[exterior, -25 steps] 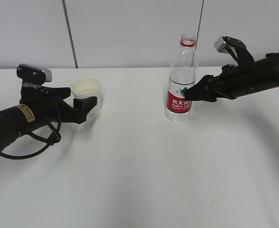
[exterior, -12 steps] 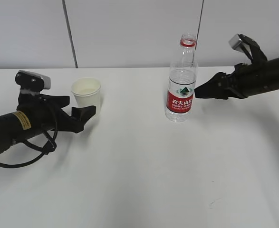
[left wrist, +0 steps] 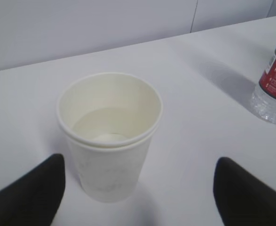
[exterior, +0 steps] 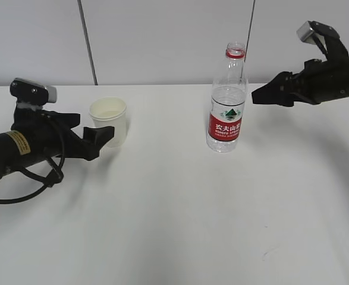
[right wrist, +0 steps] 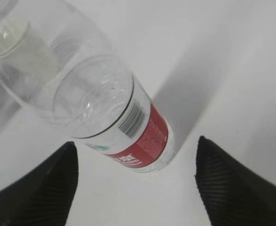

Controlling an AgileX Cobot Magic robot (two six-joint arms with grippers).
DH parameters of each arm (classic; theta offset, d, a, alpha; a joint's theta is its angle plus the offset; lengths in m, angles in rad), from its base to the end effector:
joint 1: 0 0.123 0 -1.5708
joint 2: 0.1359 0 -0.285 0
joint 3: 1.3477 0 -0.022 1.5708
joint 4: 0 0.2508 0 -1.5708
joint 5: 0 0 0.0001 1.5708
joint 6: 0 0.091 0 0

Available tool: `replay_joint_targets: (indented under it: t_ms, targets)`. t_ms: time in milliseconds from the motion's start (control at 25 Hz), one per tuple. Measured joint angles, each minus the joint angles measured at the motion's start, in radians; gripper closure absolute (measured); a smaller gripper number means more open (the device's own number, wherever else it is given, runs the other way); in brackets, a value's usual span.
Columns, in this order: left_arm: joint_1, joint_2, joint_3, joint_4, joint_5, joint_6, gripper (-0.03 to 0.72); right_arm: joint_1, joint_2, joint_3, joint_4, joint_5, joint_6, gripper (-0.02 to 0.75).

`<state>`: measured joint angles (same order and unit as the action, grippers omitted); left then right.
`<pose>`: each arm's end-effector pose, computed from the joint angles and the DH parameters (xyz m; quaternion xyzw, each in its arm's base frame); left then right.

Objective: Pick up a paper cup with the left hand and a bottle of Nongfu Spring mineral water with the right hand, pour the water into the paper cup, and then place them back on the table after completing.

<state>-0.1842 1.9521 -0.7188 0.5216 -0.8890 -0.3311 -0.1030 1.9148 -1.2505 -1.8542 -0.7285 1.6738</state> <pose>0.3315 -0.0975 0.1242 0.1941 0.7815 -0.2077 0.5554 0.4053 0.0165 0.2061 -0.1965 0.8619 0.2471 0.3967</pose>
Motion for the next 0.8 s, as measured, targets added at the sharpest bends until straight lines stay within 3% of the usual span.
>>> replay_joint_targets:
  t_ms: [240, 480, 800]
  targets:
    - [0.0, -0.075, 0.003, -0.033, 0.094, 0.0, 0.104, -0.007, -0.059, 0.002, 0.0, 0.145, -0.008, 0.165]
    - [0.0, -0.163, 0.003, -0.163, 0.167, 0.0, 0.111, -0.006, -0.096, 0.005, 0.0, 0.355, -0.012, 0.165]
    - [0.001, -0.28, -0.01, -0.277, 0.334, 0.0, 0.125, -0.006, -0.133, 0.001, 0.003, 0.509, -0.014, 0.165]
